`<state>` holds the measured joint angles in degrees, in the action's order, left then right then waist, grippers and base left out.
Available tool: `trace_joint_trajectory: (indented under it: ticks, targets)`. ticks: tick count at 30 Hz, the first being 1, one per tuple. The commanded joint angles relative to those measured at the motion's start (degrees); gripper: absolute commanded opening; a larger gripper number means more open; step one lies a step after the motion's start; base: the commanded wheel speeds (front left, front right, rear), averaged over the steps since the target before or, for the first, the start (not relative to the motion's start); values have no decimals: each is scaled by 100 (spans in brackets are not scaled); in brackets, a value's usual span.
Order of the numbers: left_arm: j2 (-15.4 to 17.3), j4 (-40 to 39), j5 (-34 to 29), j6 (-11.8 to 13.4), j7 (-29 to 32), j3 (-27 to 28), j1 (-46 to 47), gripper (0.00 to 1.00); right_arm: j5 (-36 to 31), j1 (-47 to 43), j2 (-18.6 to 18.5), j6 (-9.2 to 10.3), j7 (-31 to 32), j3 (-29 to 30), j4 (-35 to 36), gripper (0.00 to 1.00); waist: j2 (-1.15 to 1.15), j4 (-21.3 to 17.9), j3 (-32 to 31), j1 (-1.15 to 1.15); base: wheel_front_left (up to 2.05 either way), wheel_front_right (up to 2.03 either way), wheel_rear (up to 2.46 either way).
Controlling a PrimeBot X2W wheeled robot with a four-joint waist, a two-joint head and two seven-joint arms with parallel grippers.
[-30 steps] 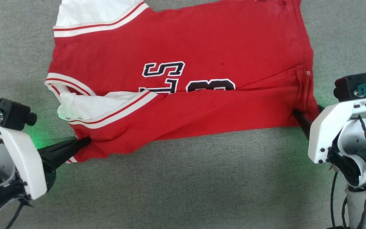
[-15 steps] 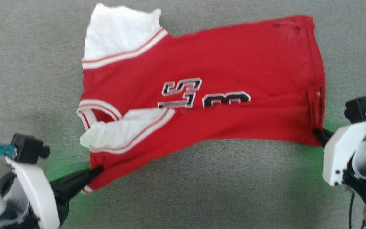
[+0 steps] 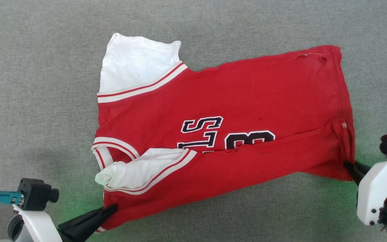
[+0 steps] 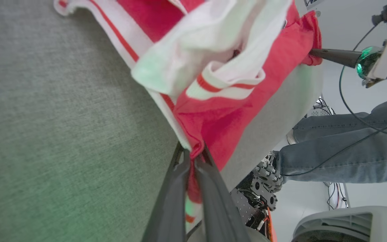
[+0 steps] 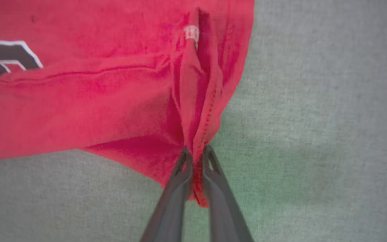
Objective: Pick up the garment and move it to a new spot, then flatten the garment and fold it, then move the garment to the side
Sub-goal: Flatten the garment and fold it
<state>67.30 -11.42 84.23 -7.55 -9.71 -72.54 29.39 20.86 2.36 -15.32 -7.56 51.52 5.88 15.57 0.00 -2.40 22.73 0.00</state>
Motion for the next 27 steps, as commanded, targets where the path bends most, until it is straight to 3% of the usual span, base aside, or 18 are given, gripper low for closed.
trace_joint_trajectory:
  ticks: [1, 2, 6, 9, 14, 18, 22, 27]
  targets:
    - [-29, 35, -100, 16, -79, 0, -2, 76, -57, 1, -7, 15, -90, 24, 55, 100, 0, 0, -7, 0, 0, 0, 0]
    - [-42, 75, -73, 16, -120, 0, 11, 100, -85, 8, 14, 15, -188, 52, 73, 100, 0, -8, -13, 0, 0, 0, 0]
    - [-30, 291, -51, 16, -424, 197, 102, 100, -228, 184, 158, 12, -863, 115, 244, 100, 0, -72, -29, 0, 0, 0, 0]
    - [-27, 582, -8, 16, -533, 552, 137, 100, -464, 354, 209, 12, -1762, -75, 335, 100, 0, -155, -16, 0, 0, 0, 0]
    - [-169, 1151, -224, 16, -555, 1799, 194, 100, -997, 655, 562, 12, -3543, -472, 113, 100, 0, -380, 58, 0, 0, 0, 0]
    - [-405, 1875, -943, 16, -553, 2575, 534, 100, -1529, 769, 999, 12, -4655, -521, -213, 100, 0, -607, 154, 0, 0, 0, 0]
    - [-653, 2451, -1213, 16, -465, 2683, 1257, 100, -1759, 870, 1228, 12, -5406, -558, -497, 100, 0, -948, 324, 0, 0, 0, 0]
    - [-714, 2991, -1158, 16, 201, 2435, 2002, 100, -1573, 928, 1245, 12, -5623, -617, -628, 100, 0, -1210, 498, 0, 0, 0, 0]
